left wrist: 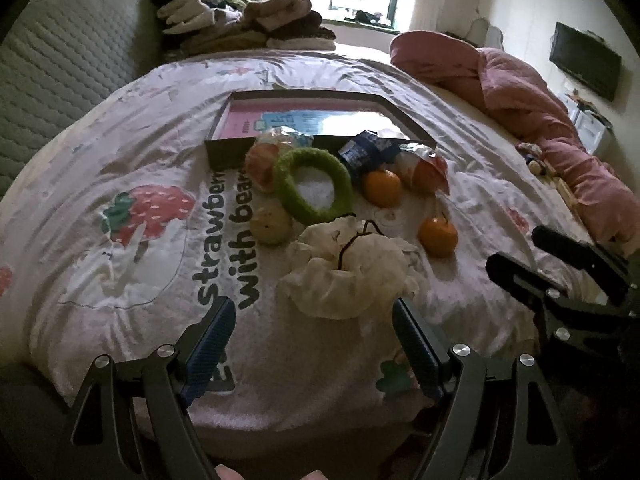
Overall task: Organize objects
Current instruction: 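Move left tool toward white mesh bag while right tool approaches a tangerine, then close left tool on the white mesh bag while right tool grasps the tangerine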
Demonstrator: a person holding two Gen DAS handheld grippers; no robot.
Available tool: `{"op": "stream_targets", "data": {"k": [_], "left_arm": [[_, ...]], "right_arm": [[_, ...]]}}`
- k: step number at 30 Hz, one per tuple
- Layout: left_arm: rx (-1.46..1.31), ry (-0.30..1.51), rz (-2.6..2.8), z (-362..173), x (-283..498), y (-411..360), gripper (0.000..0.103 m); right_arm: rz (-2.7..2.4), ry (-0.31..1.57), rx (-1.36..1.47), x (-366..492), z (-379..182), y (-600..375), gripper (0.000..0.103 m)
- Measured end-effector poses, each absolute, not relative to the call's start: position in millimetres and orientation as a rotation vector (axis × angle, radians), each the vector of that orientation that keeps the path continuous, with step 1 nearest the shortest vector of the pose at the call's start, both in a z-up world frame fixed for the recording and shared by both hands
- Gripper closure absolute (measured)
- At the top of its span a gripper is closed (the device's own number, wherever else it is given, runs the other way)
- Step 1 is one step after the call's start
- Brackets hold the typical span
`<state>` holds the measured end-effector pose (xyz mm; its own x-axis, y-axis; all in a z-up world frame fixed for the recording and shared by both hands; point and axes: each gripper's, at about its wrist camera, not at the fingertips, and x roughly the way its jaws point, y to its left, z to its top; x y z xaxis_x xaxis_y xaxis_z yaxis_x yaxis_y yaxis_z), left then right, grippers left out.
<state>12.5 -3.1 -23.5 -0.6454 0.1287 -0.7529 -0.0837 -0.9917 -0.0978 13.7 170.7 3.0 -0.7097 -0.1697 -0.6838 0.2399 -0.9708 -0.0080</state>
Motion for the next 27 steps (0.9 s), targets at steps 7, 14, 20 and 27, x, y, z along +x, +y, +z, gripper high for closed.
{"op": "stream_targets", "data": {"k": [7,14,20,27], "left_arm": [[-1.248,-0.13,2.727,-33,-1,-6,0.022],[-1.264,-0.151,2.682,-47,-16,2,0.022],[-1.28,-0.176,2.668,-57,-29,6,0.022],[-1.268,-0.216,2.667,-62,-41,5,0.022]], "right_arm": [[-2.717,0.134,1.104,-2,-12,177,0.032],[-2.693,0.098,1.154,-28,-27,185,0.032],[-2.661,0.128,1.18,-45,-40,181,0.033],[-2.641,0.183,1.194,-55,-51,172,0.037]]}}
